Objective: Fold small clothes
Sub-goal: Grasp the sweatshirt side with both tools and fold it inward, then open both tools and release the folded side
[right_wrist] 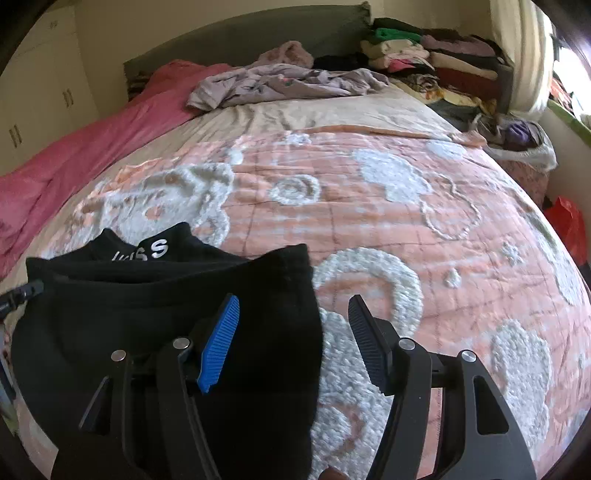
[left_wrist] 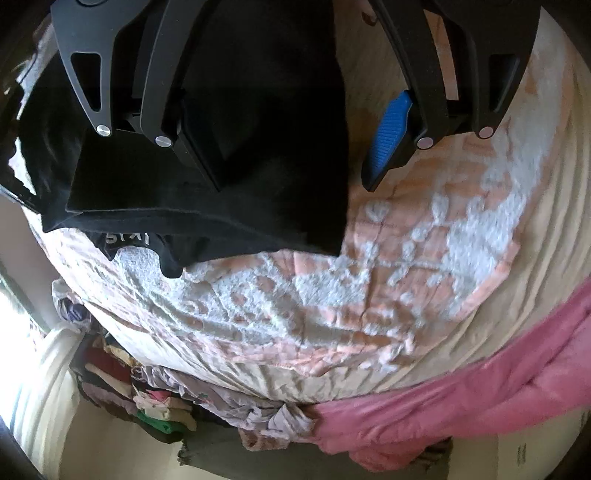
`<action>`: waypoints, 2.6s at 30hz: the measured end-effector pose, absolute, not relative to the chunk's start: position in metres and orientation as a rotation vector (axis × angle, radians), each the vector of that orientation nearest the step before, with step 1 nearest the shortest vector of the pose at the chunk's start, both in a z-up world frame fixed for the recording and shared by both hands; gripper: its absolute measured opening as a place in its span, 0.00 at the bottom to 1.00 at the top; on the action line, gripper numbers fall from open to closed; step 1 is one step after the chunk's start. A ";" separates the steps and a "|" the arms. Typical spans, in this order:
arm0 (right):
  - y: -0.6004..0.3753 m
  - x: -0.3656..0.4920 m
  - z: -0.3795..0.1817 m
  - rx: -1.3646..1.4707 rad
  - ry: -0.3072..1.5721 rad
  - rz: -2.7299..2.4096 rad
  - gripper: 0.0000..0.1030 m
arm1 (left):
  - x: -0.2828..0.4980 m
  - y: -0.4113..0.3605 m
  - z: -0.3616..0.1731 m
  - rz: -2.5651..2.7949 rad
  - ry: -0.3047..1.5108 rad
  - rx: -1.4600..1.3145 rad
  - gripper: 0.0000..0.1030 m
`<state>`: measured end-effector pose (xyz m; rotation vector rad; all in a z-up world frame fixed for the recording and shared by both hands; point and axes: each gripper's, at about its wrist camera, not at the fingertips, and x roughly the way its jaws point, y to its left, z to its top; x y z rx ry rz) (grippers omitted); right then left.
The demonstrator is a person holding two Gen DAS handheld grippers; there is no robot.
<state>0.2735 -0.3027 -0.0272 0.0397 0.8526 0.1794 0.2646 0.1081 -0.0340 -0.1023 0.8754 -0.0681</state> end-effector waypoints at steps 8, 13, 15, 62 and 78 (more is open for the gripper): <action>-0.288 0.267 -0.026 -0.064 0.811 0.189 0.11 | 0.254 0.091 -0.032 -0.083 0.807 0.032 0.07; -0.304 0.255 -0.005 0.039 0.754 0.241 0.08 | 0.232 0.095 -0.008 -0.154 0.699 0.046 0.05; -0.316 0.254 0.004 0.113 0.735 0.262 0.08 | 0.229 0.103 0.004 -0.177 0.670 0.000 0.05; -0.331 0.194 -0.001 0.279 0.776 0.200 0.70 | 0.170 0.129 0.004 -0.034 0.729 -0.238 0.78; -0.346 0.158 -0.021 0.368 0.802 0.200 0.75 | 0.150 0.122 -0.023 -0.045 0.786 -0.273 0.78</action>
